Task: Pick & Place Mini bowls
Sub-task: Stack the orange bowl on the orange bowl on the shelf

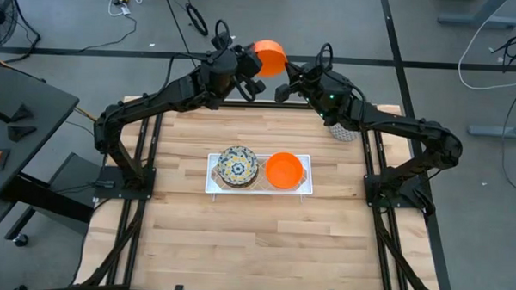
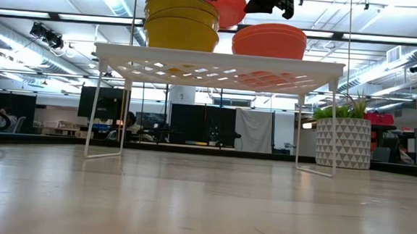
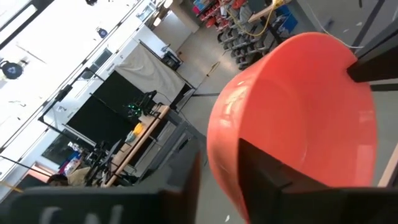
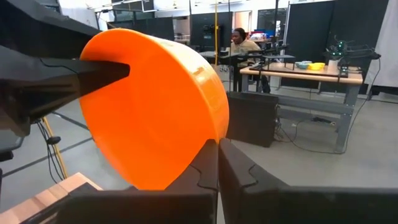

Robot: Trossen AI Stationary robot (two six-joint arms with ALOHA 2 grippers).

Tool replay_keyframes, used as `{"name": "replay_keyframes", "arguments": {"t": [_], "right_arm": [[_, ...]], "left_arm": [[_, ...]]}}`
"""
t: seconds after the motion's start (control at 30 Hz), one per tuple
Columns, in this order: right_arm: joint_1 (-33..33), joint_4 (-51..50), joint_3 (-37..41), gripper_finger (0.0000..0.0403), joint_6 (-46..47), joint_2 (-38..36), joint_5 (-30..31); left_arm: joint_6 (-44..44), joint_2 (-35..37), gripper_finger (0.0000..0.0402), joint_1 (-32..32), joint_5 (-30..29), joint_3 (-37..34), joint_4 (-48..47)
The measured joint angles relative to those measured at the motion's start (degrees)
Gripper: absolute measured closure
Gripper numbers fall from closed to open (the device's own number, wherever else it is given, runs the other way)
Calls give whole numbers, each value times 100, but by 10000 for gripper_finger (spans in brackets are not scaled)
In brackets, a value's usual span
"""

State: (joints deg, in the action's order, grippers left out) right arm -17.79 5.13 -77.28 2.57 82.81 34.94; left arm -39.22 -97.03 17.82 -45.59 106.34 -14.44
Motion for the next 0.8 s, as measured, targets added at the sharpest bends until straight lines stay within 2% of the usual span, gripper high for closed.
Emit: {"name": "replay_keyframes", "arguments": {"t": [0.23,0.37,0.57,0.8], "right_arm": [[1,-2,0,403,2,0,-2],[1,-1,0,403,0,-2,-2],[3,-7,0,403,24,-29,-22],[12,65,-4,403,44,-86,-85]], "left_arm": [[1,0,194,-79,-320,0,54],[-114,0,152,-177,-596,2,131],[-243,20,145,-292,-752,239,125],[-260,35,161,-496,-486,884,-318]]}}
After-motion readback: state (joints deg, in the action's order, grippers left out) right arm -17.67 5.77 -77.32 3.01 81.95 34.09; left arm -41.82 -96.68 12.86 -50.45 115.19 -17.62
